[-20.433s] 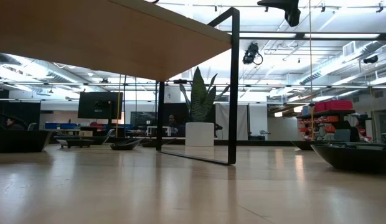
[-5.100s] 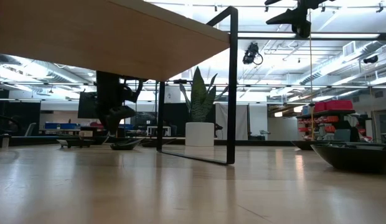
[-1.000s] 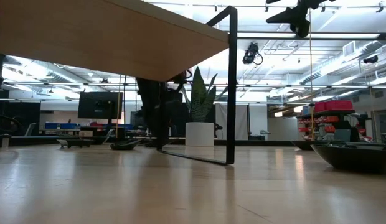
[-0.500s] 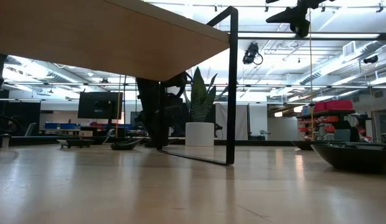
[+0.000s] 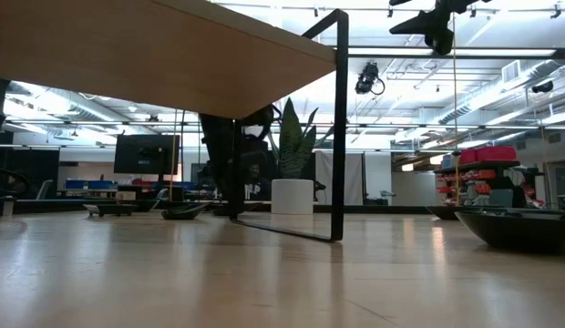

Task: Pick & Place Mini shaped plates
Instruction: Stack the black drop shaped plate on top of the black drop shaped plate on the shelf

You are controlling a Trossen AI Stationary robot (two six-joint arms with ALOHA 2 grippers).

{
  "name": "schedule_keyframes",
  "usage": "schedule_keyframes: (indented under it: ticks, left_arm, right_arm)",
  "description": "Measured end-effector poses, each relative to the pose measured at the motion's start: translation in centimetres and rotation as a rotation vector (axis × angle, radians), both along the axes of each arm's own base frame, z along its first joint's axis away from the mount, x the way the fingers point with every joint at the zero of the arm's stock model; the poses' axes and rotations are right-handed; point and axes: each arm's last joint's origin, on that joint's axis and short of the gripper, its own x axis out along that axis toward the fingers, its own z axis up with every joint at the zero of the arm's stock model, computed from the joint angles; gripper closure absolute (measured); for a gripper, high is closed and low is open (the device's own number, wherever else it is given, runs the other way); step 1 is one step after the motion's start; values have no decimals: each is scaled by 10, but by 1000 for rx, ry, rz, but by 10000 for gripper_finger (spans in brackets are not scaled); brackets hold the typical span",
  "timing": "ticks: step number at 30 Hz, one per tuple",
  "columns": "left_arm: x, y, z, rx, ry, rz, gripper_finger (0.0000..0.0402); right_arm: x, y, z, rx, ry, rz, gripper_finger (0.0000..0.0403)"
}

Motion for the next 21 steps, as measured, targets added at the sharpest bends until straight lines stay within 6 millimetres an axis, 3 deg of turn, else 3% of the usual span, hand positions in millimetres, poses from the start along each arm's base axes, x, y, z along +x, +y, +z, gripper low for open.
schedule_keyframes:
  ticks: [10,21]
  left_arm:
    - [-11,-6,27,19,3,9,398]
    - [-38,-37,100,96,-80,-30,398]
  right_arm:
    - [0,0,0,-6,0,3,193]
    - [0,0,1,-19,-7,7,193]
